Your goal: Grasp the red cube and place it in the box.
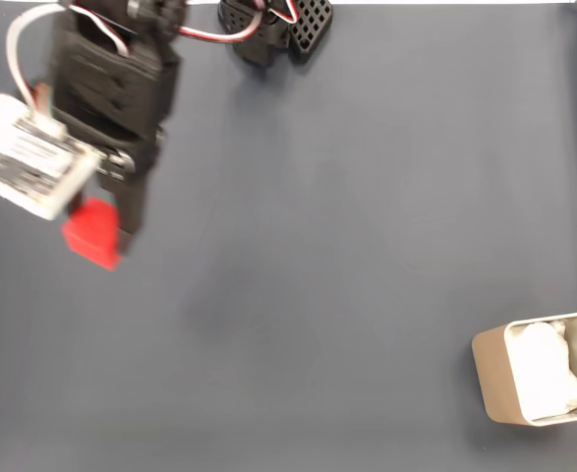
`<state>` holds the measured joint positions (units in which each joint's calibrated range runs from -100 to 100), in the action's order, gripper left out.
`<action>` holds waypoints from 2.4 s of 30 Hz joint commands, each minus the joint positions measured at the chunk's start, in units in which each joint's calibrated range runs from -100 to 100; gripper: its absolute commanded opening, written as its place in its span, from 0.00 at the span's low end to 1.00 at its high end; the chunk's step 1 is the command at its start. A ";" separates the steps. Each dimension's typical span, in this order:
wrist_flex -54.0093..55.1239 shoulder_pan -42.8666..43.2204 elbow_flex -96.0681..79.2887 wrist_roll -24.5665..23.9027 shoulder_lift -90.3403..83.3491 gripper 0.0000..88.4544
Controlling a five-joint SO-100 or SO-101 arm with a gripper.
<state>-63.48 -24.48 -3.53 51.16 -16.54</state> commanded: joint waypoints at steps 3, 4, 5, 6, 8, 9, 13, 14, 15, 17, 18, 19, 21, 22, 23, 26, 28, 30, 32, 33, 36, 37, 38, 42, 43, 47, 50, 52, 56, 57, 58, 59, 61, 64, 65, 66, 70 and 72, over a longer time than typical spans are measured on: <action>1.44 8.15 3.53 1.03 -3.82 0.00; 1.60 9.49 3.53 1.03 -3.82 0.00; 1.76 10.92 3.53 1.07 -3.82 0.00; 2.01 12.26 3.53 1.12 -3.82 0.00; 2.66 14.89 3.53 1.12 -3.91 0.00; 3.24 16.17 3.53 1.03 -3.91 0.00; 5.53 21.07 3.53 0.98 -3.99 0.00; 6.03 22.21 3.53 0.98 -3.91 0.00; 6.35 23.34 3.53 1.12 -3.82 0.00; 7.09 25.55 3.53 1.17 -3.73 0.00; 7.50 26.61 3.53 1.22 -3.73 0.00; 7.91 27.68 3.53 1.17 -3.65 0.00; 8.48 29.67 3.62 1.27 -3.47 0.00; 8.73 30.66 3.71 1.27 -3.47 0.00; 8.89 31.58 3.80 1.32 -3.39 0.00; 9.22 34.21 4.53 1.32 -2.61 0.00; 9.39 35.92 5.08 1.51 -2.00 0.00; 9.96 37.55 5.72 1.61 -1.39 0.00; 10.04 39.04 6.72 1.71 -0.44 0.00; 10.21 39.68 7.27 1.71 0.08 0.00; 10.70 41.46 8.45 1.95 1.99 0.00; 10.94 41.95 8.91 2.05 2.59 0.00; 11.19 42.38 9.37 2.05 3.29 0.00; 11.93 43.59 11.28 2.34 5.54 0.00; 12.01 43.87 11.65 2.44 5.97 0.00; 12.42 44.94 13.56 2.59 8.31 0.00; 12.50 45.79 15.48 2.39 10.22 0.00; 12.99 46.21 16.39 2.20 11.43 0.00; 13.81 46.71 18.67 1.66 14.20 0.00; 14.14 46.78 19.40 1.56 14.98 0.00; 14.47 46.92 19.95 1.47 15.68 0.00; 14.96 46.99 20.50 1.42 16.46 0.00; 15.53 47.35 21.77 1.27 17.93 0.00; 15.53 47.85 24.24 1.07 20.27 0.00; 15.53 48.06 25.06 1.03 20.96 0.00; 15.53 48.13 25.97 0.98 21.74 0.00; 15.53 48.63 29.44 0.83 25.12 0.00; 15.62 48.77 31.08 0.78 26.77 0.00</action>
<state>-49.09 23.74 22.69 52.48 10.03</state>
